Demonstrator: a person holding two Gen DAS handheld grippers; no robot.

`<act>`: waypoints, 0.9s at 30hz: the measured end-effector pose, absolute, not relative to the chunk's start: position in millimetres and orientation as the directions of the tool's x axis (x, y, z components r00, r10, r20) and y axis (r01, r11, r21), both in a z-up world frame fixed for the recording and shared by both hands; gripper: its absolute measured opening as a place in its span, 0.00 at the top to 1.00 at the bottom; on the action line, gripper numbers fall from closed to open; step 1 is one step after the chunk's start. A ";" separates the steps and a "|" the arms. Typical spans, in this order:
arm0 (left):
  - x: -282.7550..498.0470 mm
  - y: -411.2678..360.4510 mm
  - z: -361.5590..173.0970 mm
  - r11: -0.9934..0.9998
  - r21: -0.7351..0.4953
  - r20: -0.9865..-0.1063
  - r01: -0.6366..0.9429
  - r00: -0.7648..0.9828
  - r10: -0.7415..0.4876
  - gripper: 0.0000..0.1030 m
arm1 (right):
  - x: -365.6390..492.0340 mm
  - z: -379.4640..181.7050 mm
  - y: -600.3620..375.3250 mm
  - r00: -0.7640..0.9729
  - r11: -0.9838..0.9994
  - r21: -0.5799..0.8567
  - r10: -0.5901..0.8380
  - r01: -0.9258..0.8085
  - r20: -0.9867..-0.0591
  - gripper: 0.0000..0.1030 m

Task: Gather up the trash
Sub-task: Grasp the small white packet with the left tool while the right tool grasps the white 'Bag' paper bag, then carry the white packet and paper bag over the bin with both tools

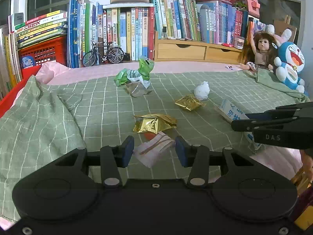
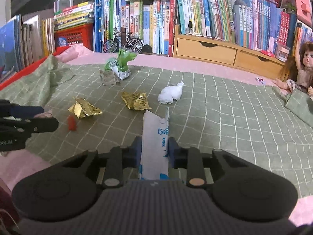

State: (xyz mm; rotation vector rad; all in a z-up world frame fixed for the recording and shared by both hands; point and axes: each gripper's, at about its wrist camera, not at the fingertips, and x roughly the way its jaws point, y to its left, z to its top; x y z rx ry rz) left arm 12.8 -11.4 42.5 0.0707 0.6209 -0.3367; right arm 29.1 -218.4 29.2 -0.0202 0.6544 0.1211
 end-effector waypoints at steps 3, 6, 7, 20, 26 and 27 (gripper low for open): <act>9.6 -11.8 42.5 0.942 -0.037 -0.583 0.333 0.759 -0.291 0.58 | 25.7 31.6 -221.1 0.784 0.993 0.038 0.115 -0.116 -0.610 0.69; 7.6 -12.0 41.9 0.941 -0.039 -0.585 0.335 0.756 -0.293 0.58 | 23.4 31.1 -222.5 0.783 0.993 0.044 0.116 -0.112 -0.611 0.67; 7.2 -11.9 41.7 0.941 -0.040 -0.586 0.335 0.755 -0.294 0.58 | 23.3 30.8 -222.8 0.782 0.993 0.046 0.116 -0.111 -0.612 0.65; -1.0 -11.8 39.6 0.938 -0.059 -0.595 0.340 0.743 -0.307 0.58 | 1.3 21.2 -227.0 0.767 0.994 0.039 0.107 -0.106 -0.633 0.69; -18.4 -14.6 43.5 0.933 -0.060 -0.575 0.354 0.753 -0.322 0.58 | -12.1 33.3 -229.8 0.786 0.991 0.075 0.135 -0.113 -0.603 0.73; -21.2 -14.9 44.3 0.932 -0.061 -0.573 0.358 0.752 -0.326 0.58 | -14.8 35.3 -230.7 0.788 0.990 0.085 0.141 -0.112 -0.599 0.73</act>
